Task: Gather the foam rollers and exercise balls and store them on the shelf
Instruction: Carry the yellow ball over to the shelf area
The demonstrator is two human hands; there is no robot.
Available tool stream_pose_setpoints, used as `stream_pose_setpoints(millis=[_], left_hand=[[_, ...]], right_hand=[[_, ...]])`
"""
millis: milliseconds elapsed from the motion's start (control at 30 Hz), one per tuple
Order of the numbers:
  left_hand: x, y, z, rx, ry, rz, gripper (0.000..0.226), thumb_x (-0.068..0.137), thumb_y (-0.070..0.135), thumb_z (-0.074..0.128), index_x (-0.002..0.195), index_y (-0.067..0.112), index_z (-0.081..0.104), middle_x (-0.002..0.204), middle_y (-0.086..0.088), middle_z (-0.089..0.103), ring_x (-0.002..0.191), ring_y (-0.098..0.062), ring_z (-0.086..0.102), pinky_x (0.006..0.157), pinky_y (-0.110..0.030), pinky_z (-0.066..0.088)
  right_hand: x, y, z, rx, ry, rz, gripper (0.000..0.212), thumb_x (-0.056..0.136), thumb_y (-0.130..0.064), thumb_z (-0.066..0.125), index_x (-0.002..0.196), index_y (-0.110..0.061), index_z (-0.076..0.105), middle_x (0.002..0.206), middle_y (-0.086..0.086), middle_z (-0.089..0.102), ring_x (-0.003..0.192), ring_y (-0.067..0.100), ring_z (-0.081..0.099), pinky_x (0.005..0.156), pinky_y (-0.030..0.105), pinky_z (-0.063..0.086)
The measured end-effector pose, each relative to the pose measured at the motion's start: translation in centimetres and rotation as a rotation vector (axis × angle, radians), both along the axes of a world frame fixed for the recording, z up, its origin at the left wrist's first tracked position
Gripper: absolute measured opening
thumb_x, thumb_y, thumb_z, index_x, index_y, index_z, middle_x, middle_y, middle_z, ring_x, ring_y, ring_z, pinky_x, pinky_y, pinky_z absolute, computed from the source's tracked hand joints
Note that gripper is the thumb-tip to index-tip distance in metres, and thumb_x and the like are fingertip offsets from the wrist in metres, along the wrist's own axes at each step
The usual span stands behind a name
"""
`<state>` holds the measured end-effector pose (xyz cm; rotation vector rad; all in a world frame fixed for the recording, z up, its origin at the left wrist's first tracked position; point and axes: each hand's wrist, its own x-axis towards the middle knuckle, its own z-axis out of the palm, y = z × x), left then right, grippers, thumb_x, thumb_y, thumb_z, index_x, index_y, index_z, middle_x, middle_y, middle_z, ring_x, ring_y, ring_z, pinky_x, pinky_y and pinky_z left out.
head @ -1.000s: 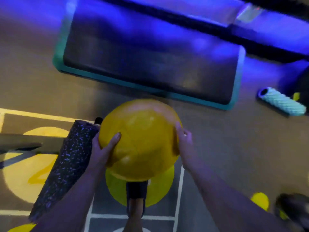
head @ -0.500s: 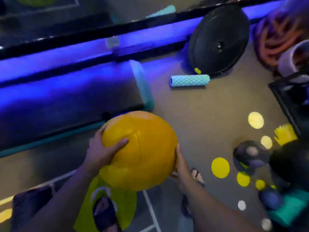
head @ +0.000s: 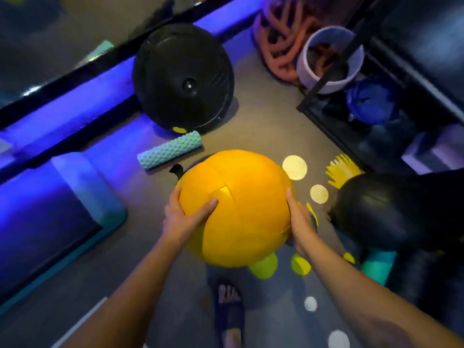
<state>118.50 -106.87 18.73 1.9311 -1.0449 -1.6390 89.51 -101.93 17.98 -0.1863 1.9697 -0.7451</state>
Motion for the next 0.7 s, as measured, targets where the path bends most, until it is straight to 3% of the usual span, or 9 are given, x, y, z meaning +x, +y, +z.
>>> stream_pose_setpoints(millis=[100,233,300,400,433,500,600,700], left_hand=[[-5.8,-2.4,-0.4,-0.048,0.034,-0.046,0.141,0.036,0.094,0.076,0.155,0.033,0.032,0.153,-0.002,0.044,0.137,-0.024,0.048,0.114,-0.054,0.043],[-12.2,-6.0,-0.3,-0.083,0.020,-0.093,0.138,0.041,0.091,0.077,0.157,0.033,0.031,0.154,-0.002,0.043,0.138,-0.024,0.048,0.115,-0.053,0.042],[-15.2,-7.3,0.5,-0.116,0.058,-0.198,0.122,0.057,0.083,0.078,0.159,0.036,0.030,0.160,-0.002,0.036,0.144,-0.024,0.041,0.117,-0.053,0.040],[-19.6,-6.9,1.1,-0.098,0.134,-0.506,0.075,0.095,0.045,0.069,0.159,0.033,0.033,0.160,-0.007,0.040,0.143,-0.024,0.043,0.115,-0.037,0.041],[-20.7,-6.3,0.8,-0.074,0.103,-0.619,0.069,0.100,0.035,0.064,0.161,0.030,0.031,0.157,-0.010,0.045,0.140,-0.026,0.048,0.108,-0.029,0.042],[-21.3,-5.2,-0.2,-0.046,-0.032,-0.709,0.068,0.103,0.025,0.058,0.162,0.027,0.026,0.156,-0.011,0.049,0.139,-0.029,0.051,0.108,-0.028,0.038],[-18.9,-5.5,-1.6,-0.017,-0.093,-0.532,0.060,0.103,0.012,0.052,0.158,0.027,0.036,0.147,-0.009,0.059,0.128,-0.028,0.061,0.108,-0.038,0.048],[-13.8,-6.7,-2.1,-0.031,-0.139,-0.499,0.058,0.101,0.004,0.047,0.155,0.026,0.043,0.139,-0.004,0.064,0.122,-0.024,0.065,0.100,-0.034,0.052]], right_hand=[[-5.1,-1.0,-0.6,-0.028,-0.015,-0.050,0.110,0.048,-0.101,0.060,0.137,-0.037,0.051,0.133,-0.002,0.064,0.115,0.029,0.063,0.102,0.057,0.049],[-10.0,-3.6,0.2,-0.088,0.114,-0.021,0.113,0.049,-0.101,0.059,0.141,-0.035,0.050,0.135,-0.004,0.062,0.121,0.023,0.060,0.109,0.049,0.046],[-11.6,-5.2,1.0,-0.131,0.172,-0.003,0.109,0.058,-0.096,0.059,0.145,-0.033,0.046,0.142,-0.002,0.058,0.127,0.021,0.056,0.113,0.046,0.042],[-11.9,-7.0,1.6,-0.117,0.271,0.115,0.087,0.090,-0.068,0.056,0.158,-0.019,0.031,0.159,0.008,0.039,0.143,0.026,0.040,0.119,0.042,0.031],[-11.4,-7.3,1.3,-0.071,0.315,0.205,0.077,0.098,-0.057,0.054,0.157,-0.013,0.031,0.160,0.012,0.036,0.146,0.029,0.036,0.119,0.040,0.029],[-9.7,-7.2,0.3,0.036,0.325,0.363,0.068,0.104,-0.042,0.051,0.157,-0.006,0.029,0.162,0.018,0.031,0.148,0.034,0.031,0.117,0.039,0.026],[-7.4,-7.0,-1.3,0.161,0.330,0.502,0.062,0.106,-0.033,0.046,0.157,-0.002,0.027,0.162,0.021,0.029,0.148,0.036,0.030,0.115,0.039,0.026],[-5.7,-8.0,-2.0,0.185,0.374,0.538,0.056,0.107,-0.025,0.042,0.157,-0.005,0.026,0.164,0.016,0.028,0.150,0.032,0.028,0.116,0.035,0.024]])
